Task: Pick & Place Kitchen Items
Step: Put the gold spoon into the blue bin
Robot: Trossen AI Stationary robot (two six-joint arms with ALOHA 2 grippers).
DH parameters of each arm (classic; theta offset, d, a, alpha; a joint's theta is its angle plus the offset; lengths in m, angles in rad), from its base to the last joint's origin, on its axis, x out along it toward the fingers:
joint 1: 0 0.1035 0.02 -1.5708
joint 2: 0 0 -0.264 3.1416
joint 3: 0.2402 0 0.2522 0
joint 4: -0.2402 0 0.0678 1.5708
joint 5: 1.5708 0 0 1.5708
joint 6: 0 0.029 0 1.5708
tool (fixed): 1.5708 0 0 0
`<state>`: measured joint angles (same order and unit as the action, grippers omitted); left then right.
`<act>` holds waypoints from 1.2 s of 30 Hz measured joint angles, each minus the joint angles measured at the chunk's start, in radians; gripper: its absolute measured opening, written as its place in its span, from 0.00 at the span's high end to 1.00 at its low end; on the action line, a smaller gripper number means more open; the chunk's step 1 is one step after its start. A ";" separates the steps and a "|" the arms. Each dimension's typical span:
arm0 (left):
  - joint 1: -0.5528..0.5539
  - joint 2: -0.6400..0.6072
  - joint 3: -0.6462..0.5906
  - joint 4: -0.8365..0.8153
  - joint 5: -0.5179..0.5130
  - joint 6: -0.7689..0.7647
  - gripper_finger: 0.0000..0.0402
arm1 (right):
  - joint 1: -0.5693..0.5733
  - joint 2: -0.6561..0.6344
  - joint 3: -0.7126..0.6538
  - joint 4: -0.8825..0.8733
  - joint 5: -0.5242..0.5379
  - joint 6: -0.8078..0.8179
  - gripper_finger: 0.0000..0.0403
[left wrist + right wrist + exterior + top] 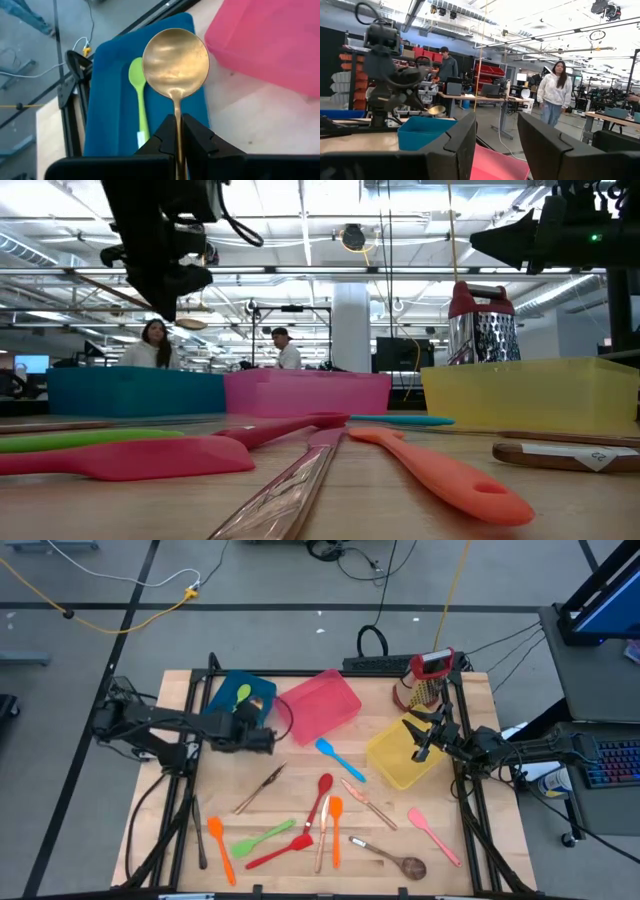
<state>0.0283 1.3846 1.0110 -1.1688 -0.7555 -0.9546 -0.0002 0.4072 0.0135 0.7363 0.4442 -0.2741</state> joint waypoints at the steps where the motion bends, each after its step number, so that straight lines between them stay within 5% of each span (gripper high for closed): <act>1: 0.018 0.000 0.000 0.019 0.001 0.035 0.97 | 0.000 0.000 0.000 0.000 0.000 0.000 0.65; 21: 0.451 0.000 0.000 0.300 0.186 0.606 0.97 | 0.000 0.000 0.000 0.000 0.000 0.000 0.65; 36: 0.604 0.001 -0.132 0.525 0.380 0.711 0.97 | 0.000 0.000 0.000 0.001 0.000 0.000 0.65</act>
<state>0.6324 1.3853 0.8787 -0.6441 -0.3751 -0.2440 -0.0002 0.4072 0.0135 0.7372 0.4442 -0.2741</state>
